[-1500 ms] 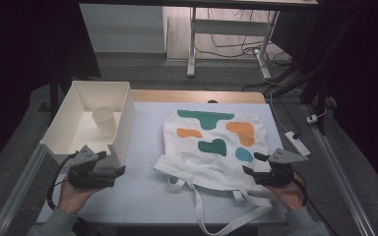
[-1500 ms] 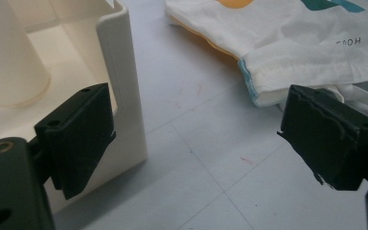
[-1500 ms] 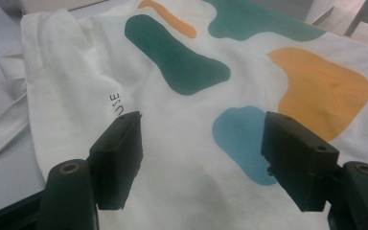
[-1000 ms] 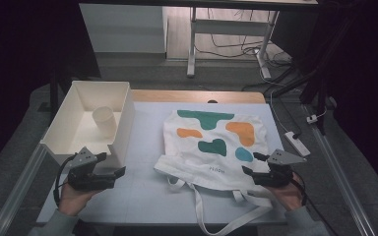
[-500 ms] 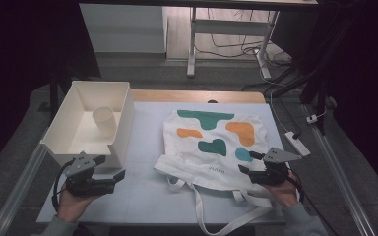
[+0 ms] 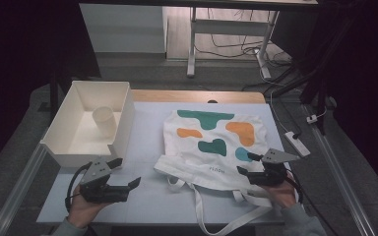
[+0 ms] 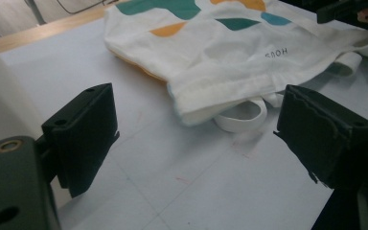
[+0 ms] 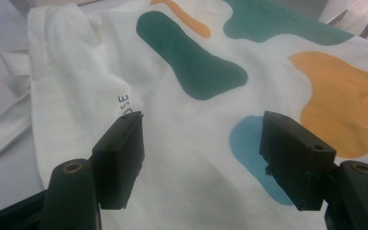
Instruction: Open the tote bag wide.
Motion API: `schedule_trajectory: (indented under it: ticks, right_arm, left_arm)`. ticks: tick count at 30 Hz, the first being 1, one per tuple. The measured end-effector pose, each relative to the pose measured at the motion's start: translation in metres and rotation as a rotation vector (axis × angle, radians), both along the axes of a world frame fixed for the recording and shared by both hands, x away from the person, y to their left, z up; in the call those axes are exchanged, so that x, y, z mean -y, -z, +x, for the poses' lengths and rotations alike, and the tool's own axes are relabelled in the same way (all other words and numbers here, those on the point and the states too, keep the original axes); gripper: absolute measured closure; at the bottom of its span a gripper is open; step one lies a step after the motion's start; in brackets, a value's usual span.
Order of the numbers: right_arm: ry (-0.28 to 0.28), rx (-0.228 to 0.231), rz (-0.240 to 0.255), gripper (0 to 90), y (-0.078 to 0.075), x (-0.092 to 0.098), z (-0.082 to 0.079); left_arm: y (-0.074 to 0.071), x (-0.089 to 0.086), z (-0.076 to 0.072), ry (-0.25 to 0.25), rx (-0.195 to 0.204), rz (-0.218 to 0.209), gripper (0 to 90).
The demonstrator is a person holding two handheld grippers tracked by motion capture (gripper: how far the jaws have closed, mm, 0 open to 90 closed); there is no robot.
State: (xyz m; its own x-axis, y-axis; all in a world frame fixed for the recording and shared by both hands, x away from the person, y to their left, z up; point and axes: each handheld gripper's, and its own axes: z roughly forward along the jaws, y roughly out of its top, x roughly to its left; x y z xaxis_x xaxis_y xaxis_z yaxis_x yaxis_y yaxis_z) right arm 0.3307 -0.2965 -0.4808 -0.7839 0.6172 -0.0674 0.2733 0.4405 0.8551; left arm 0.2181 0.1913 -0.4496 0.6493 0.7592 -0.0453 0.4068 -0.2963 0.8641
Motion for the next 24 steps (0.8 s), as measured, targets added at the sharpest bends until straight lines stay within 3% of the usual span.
schedule_trajectory:
  ticks: [8, 24]
  right_arm:
    - [0.002, -0.01, 0.013, 32.3, 0.001, 0.001, -0.001]
    - [0.002, -0.019, -0.001, 32.5, 0.004, -0.003, -0.002]
  left_arm:
    - [0.012, 0.026, 0.012, 0.068, -0.037, 0.042, 14.2]
    - [0.019, 0.063, 0.049, 0.148, -0.056, 0.088, 15.3]
